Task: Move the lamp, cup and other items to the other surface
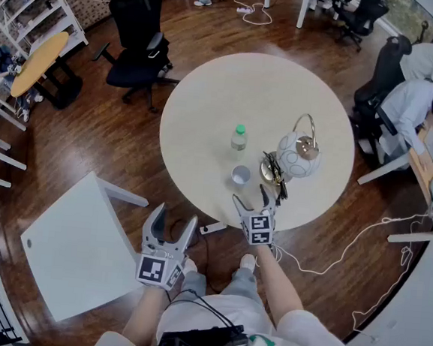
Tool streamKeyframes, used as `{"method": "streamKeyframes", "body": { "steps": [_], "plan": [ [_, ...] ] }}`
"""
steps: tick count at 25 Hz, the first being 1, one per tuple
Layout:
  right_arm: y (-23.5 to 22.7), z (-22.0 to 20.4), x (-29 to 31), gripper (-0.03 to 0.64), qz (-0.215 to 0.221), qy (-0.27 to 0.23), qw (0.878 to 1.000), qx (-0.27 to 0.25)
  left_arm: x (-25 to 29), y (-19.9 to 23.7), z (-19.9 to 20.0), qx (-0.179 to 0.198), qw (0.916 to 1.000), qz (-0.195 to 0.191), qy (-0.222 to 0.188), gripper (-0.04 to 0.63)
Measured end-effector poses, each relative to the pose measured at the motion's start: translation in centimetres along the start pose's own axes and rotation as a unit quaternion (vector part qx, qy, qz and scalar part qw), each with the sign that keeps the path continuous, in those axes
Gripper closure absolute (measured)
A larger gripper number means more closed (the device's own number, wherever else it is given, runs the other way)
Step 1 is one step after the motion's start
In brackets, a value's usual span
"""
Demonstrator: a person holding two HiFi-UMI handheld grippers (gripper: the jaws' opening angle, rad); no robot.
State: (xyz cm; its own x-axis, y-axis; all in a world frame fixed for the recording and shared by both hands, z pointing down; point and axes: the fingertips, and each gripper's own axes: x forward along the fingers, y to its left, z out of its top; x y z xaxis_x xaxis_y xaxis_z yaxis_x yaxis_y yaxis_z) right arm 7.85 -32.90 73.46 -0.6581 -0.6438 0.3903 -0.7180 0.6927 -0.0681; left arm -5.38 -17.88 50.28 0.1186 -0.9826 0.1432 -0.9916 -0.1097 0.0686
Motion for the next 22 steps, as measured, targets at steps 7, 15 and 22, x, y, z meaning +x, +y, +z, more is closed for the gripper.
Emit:
{"method": "streamKeyframes", "body": {
  "steps": [7, 15, 22],
  "plan": [
    [-2.9, -3.4, 7.5, 0.172, -0.016, 0.034, 0.999, 0.019, -1.3, 3.6, -4.3, 0.021, 0.9986, 0.043, 0.023, 0.291],
    [-4.3, -2.5, 9.2, 0.253, -0.036, 0.008, 0.999, 0.03, -3.5, 3.5, -5.8, 0.018, 0.9975, 0.06, 0.033, 0.291],
    [-1.0, 4.6, 1.3, 0.256, 0.006, -0.051, 0.998, 0.032, -4.2, 2.2, -3.3, 0.01, 0.9991, 0.042, -0.005, 0.292]
  ]
}}
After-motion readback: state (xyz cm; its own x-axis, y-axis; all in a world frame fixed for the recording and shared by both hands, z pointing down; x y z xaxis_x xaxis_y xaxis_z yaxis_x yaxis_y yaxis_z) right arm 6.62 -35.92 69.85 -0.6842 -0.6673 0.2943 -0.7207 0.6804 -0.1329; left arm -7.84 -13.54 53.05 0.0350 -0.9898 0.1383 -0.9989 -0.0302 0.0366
